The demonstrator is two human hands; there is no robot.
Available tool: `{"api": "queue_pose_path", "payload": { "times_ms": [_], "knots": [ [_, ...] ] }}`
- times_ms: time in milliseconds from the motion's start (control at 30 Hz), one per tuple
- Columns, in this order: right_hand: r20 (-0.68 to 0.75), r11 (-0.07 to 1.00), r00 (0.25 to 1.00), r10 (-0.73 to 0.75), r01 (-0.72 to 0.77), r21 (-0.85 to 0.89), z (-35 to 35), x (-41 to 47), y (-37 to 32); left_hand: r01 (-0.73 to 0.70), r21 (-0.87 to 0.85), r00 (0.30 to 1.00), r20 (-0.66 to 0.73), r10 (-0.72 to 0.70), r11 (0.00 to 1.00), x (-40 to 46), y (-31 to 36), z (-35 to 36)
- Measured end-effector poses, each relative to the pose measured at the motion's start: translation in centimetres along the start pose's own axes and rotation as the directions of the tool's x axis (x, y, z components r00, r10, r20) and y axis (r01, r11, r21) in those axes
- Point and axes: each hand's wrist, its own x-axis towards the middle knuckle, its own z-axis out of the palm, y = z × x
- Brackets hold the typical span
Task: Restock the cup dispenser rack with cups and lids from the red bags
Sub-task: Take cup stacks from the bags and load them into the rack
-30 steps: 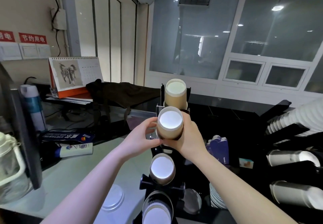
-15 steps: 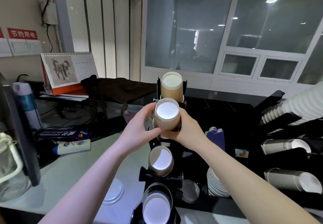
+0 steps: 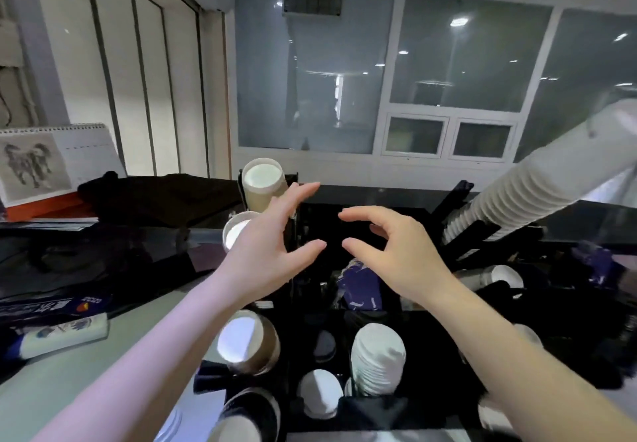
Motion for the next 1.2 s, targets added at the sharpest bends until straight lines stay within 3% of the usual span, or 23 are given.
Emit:
{"api": "queue_pose_path", "payload": {
  "times_ms": [167,367,567,633,833,1000,1200],
  "knots": [
    [-0.057,0.999,0.998,0.035,-0.037,-0.032,-7.3,-3.3,4.3,-0.063,-0.021,0.994,0.083,0.065,0.998,2.0,3.4,5.8],
    [-0.121,0.996,0.989,0.083,-0.08,0.031,-16.3,-6.5,10.8,-0.025,-0.055,0.991,0.128,0.032,0.998,4.9,7.7,13.9],
    [-0.351,0.972,0.911,0.217,-0.169,0.16,-22.1,-6.9,16.5,0.055,-0.124,0.99,0.134,-0.038,0.991,7.2,10.7,21.1],
    [-0.39,0.96,0.888,0.244,-0.165,0.225,-23.0,-5.8,17.5,0.089,-0.185,0.99,0.124,-0.067,0.979,8.2,11.3,22.7],
    [-0.219,0.967,0.962,0.163,-0.112,0.228,-23.5,-2.0,17.8,0.165,-0.434,0.986,0.086,-0.141,0.886,13.2,11.8,26.1],
    [-0.249,0.957,0.947,0.202,-0.136,0.258,-22.4,0.1,17.3,0.041,-0.43,0.997,0.074,-0.01,0.902,16.3,12.4,28.0],
    [-0.312,0.942,0.909,0.277,-0.193,0.275,-22.2,0.4,18.3,0.015,-0.429,1.0,0.021,-0.006,0.903,17.0,11.8,29.6]
  ]
}}
